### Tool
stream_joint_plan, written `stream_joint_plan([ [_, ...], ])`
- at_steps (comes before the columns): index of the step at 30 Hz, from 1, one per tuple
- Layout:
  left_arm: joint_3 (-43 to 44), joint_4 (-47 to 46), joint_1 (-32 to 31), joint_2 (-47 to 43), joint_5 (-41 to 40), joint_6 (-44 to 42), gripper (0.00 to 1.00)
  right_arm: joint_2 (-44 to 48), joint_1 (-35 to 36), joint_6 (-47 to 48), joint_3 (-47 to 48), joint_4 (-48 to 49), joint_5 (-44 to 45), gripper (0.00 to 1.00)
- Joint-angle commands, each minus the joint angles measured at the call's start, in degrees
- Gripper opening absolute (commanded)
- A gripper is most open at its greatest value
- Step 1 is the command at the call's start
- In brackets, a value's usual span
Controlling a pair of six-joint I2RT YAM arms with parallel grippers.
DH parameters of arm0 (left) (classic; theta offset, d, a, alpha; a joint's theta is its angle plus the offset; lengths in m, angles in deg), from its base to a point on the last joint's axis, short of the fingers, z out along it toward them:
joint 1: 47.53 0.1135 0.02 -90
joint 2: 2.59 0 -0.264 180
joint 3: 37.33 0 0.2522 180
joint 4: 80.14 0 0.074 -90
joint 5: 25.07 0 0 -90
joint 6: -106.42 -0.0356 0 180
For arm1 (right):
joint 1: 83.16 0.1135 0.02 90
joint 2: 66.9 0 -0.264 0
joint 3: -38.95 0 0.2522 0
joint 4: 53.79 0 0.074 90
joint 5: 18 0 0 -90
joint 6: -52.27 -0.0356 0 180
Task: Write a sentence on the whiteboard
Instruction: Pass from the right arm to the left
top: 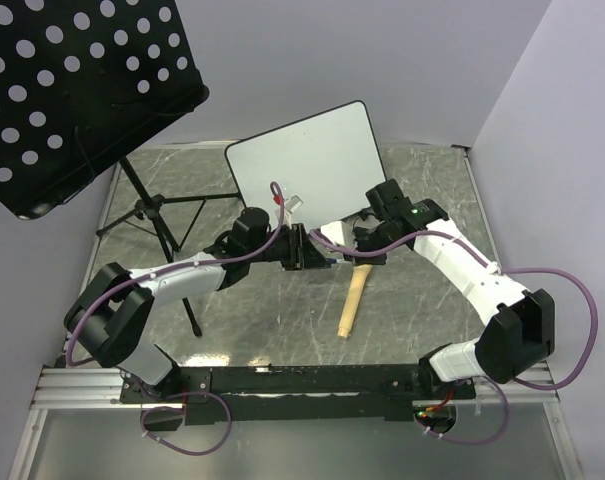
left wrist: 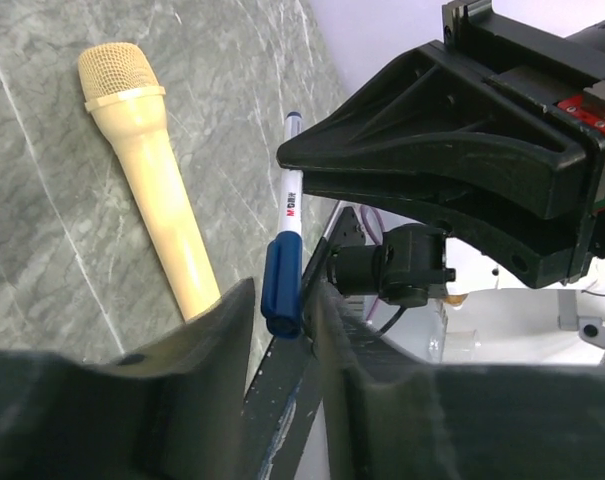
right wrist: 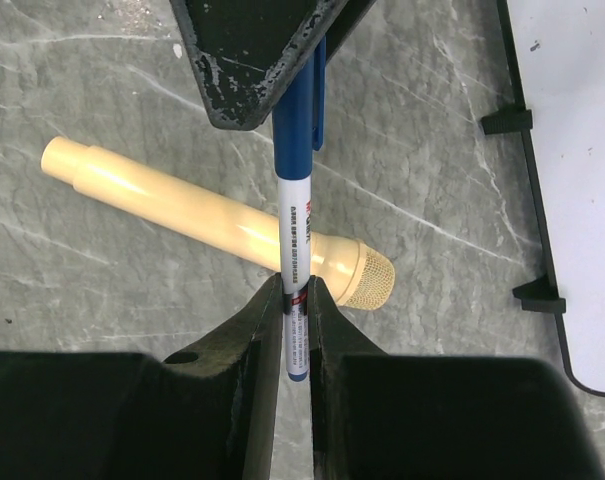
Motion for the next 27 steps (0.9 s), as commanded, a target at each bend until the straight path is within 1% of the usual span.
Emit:
stream_joint_plan([
  [1, 2.04, -2.57, -0.38, -0.32, 1.49, 0.37, 0.28, -0.1, 1.03, -0.37, 2.09, 0.77, 0.01, 0.0],
  [3, 2.04, -2.74, -0.29, -0.14, 1.67, 0.54, 0.26, 0.08, 1.2, -0.37, 1.92, 0.68, 0.01, 0.0],
  [11, 1.96, -2.92, -0.47, 0.03, 2.11, 0.37, 0.24, 0.43, 2.26, -0.55, 1.65, 0.59, 0.45, 0.0],
  [14, 1.87, -2.57, -0.38, -0.05, 1.93, 0.19, 0.26, 0.43, 2.78, -0.55, 1.65, 0.68, 0.89, 0.0],
  [15, 1.78, -2.31, -0.38, -0.14, 1.5, 0.19, 0.3, 0.43, 2.96, -0.63, 1.65, 0.51, 1.06, 0.0],
  [18, 1.6, -2.13, -0.38, -0.49, 1.14, 0.19, 0.37, 0.43, 3.31, -0.72, 1.83, 0.42, 1.15, 0.0],
  [20, 1.6, -2.13, -0.47, -0.67, 1.14, 0.19, 0.37, 0.52, 3.4, -0.81, 1.83, 0.42, 1.24, 0.0],
  [23, 1.6, -2.21, -0.38, -0.76, 1.4, 0.19, 0.33, 0.52, 3.49, -1.08, 1.91, 0.59, 1.33, 0.0],
  [24, 1.6, -2.21, -0.47, -0.67, 1.58, 0.19, 0.28, 0.52, 3.58, -1.08, 1.91, 0.68, 1.33, 0.0],
  [26, 1.6, -2.3, -0.47, -0.76, 1.75, 0.19, 0.21, 0.52, 3.58, -1.25, 2.0, 0.77, 1.5, 0.0],
  [27, 1.52, -2.39, -0.47, -0.76, 1.84, 0.19, 0.14, 0.43, 3.66, -1.25, 1.92, 0.68, 1.42, 0.0],
])
